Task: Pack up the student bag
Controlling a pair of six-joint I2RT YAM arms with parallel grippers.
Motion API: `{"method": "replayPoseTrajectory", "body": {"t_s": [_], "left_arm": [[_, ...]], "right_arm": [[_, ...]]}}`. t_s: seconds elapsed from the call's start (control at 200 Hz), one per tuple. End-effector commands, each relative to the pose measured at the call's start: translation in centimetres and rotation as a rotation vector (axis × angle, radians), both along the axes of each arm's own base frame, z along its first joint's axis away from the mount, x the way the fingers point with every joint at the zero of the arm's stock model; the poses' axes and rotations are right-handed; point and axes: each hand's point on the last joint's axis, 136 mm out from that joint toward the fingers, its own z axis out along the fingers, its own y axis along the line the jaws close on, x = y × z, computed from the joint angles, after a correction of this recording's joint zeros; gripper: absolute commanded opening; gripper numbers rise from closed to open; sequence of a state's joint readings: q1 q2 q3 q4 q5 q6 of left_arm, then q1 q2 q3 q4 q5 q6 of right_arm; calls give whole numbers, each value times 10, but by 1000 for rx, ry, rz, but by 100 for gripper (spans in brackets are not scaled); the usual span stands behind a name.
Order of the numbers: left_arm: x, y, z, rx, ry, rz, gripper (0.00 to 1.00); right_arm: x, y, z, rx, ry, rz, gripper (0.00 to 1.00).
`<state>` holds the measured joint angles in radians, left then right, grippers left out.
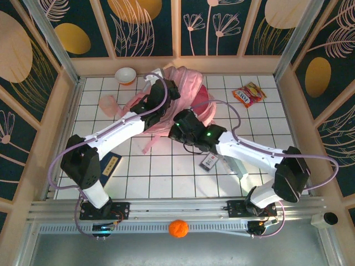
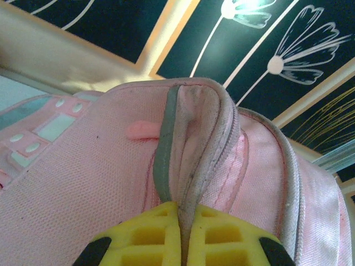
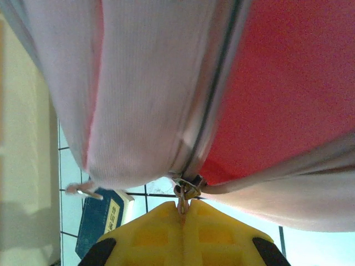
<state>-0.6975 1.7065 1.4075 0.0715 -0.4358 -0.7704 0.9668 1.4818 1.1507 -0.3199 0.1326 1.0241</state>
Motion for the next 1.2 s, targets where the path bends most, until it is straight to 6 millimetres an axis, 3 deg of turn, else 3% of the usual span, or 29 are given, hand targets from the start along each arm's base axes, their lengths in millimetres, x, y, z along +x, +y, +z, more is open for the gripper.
{"method": "replayPoseTrajectory", "body": {"t_s": [0.0, 0.18, 0.21, 0.425, 0.646, 0.746, 0.756, 0.786, 0.886, 0.971, 1.196], "left_arm": [[9, 1, 110, -266, -269, 49, 0], [9, 3, 135, -310, -315, 60, 0], [16, -2, 124, -298, -298, 60, 0], [19, -7, 140, -346, -317, 51, 0], [15, -9, 142, -304, -321, 20, 0], [11, -3, 130, -210, -328, 30, 0], [6, 2, 138, -215, -343, 30, 0], [4, 5, 139, -186, -351, 29, 0], [-4, 8, 133, -47, -377, -2, 0], [-12, 12, 125, 67, -404, -41, 0], [-20, 10, 95, 197, -413, -251, 0]], "right_arm": [[-3, 20, 6, 63, -25, 10, 0], [-4, 29, 6, 131, -64, -3, 0], [-2, 30, 6, 140, -74, -8, 0], [6, 36, -6, 122, -130, -73, 0], [10, 53, -15, 141, -129, -30, 0], [5, 44, -10, 135, -143, -24, 9], [4, 42, -9, 139, -148, -22, 11], [2, 38, -6, 144, -152, -20, 16], [-9, 23, 7, 161, -162, -5, 44], [-23, 5, 23, 158, -189, 19, 58], [-35, -38, 78, 187, -304, 114, 69]]}}
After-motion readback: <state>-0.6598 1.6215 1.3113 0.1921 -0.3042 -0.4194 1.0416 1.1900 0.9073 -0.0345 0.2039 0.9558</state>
